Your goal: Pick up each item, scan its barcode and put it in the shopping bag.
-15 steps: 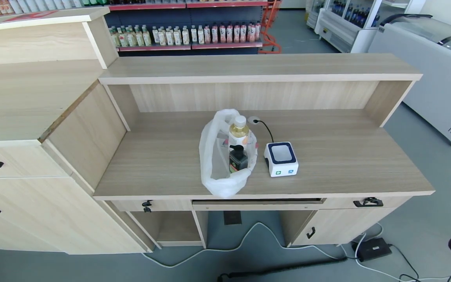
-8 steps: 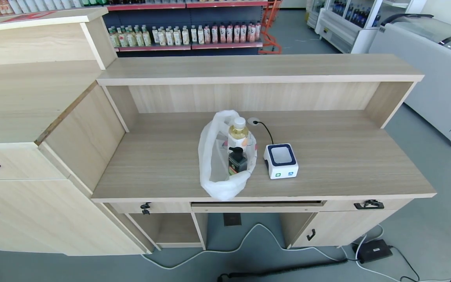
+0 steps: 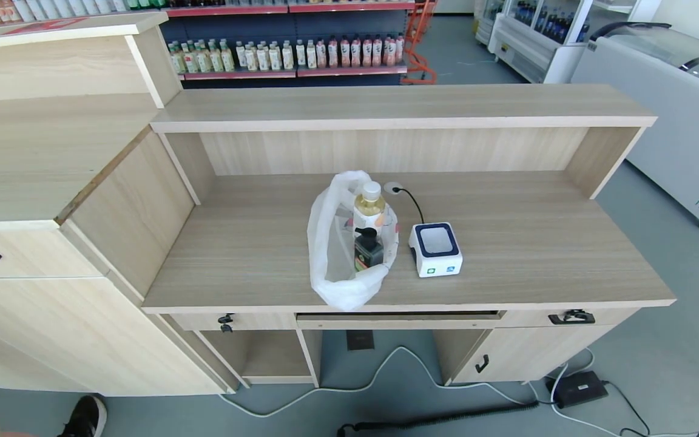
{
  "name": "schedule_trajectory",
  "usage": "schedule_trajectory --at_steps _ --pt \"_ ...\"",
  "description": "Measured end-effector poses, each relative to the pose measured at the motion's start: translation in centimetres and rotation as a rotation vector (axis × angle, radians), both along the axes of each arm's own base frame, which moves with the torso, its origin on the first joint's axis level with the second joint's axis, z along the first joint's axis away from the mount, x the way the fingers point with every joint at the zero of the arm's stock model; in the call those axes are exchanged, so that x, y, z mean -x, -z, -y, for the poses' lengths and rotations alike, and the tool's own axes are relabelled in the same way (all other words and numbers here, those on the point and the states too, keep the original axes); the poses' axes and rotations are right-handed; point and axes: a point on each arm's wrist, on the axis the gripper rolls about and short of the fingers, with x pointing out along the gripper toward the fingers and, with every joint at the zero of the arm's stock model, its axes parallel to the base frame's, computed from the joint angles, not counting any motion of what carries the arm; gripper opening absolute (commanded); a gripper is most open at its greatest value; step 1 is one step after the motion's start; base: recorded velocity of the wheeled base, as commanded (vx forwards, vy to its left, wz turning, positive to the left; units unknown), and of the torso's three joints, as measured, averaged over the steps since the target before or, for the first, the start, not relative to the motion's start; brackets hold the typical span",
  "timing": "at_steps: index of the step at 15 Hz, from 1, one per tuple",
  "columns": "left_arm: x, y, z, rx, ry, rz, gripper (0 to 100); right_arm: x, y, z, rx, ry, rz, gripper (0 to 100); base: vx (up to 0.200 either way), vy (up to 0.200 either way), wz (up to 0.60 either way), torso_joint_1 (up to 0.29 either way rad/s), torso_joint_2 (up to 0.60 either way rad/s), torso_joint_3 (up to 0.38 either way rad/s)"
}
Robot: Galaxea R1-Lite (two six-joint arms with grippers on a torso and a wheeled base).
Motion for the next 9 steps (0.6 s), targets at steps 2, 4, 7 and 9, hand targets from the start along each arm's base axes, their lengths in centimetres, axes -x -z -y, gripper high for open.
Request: schedule_trajectory --at_steps 2,4,7,9 --pt "0.00 0.00 0.00 0.001 0.000 0.000 100 0.64 0.36 -0.08 -0.015 -0.050 0.053 100 0.000 0.000 0.00 0.000 0.00 0.000" --pt "0.00 0.00 0.00 0.000 0.000 0.000 100 0.98 0.52 -0.09 -0.053 -0.057 0.092 100 0.000 0.000 0.00 0.000 0.00 0.000" --pt "0.00 0.00 0.00 0.000 0.000 0.000 100 1.15 0.98 -0.09 -0.121 -0.056 0.083 100 0.000 0.000 0.00 0.000 0.00 0.000" --pt "0.00 0.00 0.00 0.000 0.000 0.000 100 1.20 1.01 -0.09 -0.126 -0.056 0.088 100 0.000 0.000 0.00 0.000 0.00 0.000"
